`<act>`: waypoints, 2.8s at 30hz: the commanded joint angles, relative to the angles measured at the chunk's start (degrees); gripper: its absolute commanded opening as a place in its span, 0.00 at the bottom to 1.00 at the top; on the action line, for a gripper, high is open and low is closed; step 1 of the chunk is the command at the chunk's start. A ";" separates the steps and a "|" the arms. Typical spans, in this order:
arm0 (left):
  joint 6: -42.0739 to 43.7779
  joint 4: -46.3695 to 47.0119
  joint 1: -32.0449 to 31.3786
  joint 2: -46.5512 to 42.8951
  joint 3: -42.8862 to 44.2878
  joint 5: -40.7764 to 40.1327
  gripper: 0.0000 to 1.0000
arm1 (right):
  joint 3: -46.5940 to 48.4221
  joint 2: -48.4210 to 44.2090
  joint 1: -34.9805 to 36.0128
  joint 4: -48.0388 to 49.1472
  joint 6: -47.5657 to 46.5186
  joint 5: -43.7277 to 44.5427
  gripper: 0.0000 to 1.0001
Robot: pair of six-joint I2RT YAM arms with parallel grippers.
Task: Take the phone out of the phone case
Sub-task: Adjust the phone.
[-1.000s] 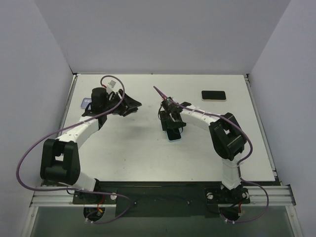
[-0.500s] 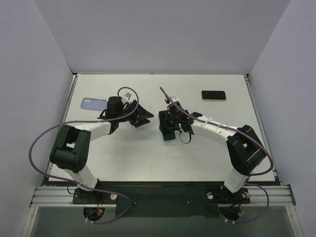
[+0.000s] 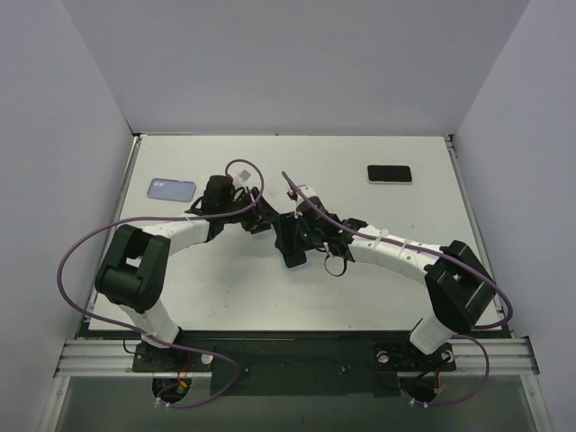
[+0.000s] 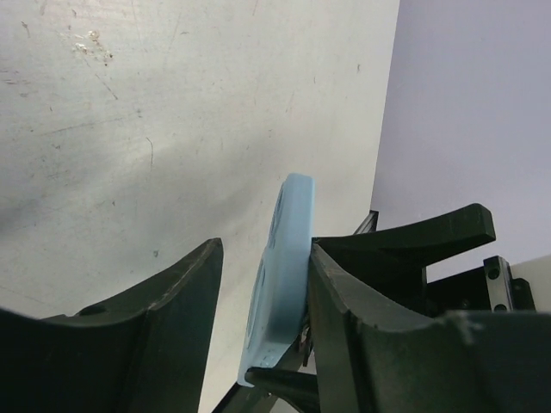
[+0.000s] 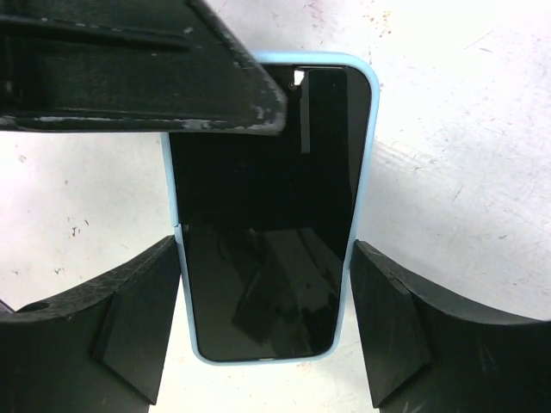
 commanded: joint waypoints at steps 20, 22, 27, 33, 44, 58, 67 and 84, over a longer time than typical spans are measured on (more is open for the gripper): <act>12.00 -3.65 -4.54 -14.98 15.52 -3.44 0.00 | -6.54 -23.98 -11.32 -8.53 3.58 -16.00 0.85; 7.18 6.78 -3.93 -16.91 12.01 0.68 0.00 | -8.65 -25.65 -13.62 -4.23 7.27 -22.34 0.85; -6.46 24.68 -3.22 -24.37 0.69 -3.83 0.00 | -15.05 -31.09 -14.07 9.31 20.16 -32.36 0.78; -20.42 35.32 -3.31 -29.40 -6.28 -12.65 0.00 | -23.33 -34.70 -13.19 38.05 35.31 -33.61 0.74; -24.94 35.78 -4.36 -30.81 -6.99 -12.48 0.00 | -23.51 -31.72 -11.87 50.98 42.42 -35.97 0.28; -24.93 33.05 -6.82 -30.10 -5.40 -8.43 0.27 | -22.19 -29.26 -9.68 51.17 40.59 -31.50 0.00; -22.83 31.73 -9.29 -30.02 -4.97 -9.49 0.26 | -23.51 -28.99 -8.97 54.42 41.56 -29.47 0.00; -28.80 25.84 -8.32 -28.26 -0.57 -6.76 0.00 | -21.66 -35.15 -8.89 43.78 32.41 -40.81 0.33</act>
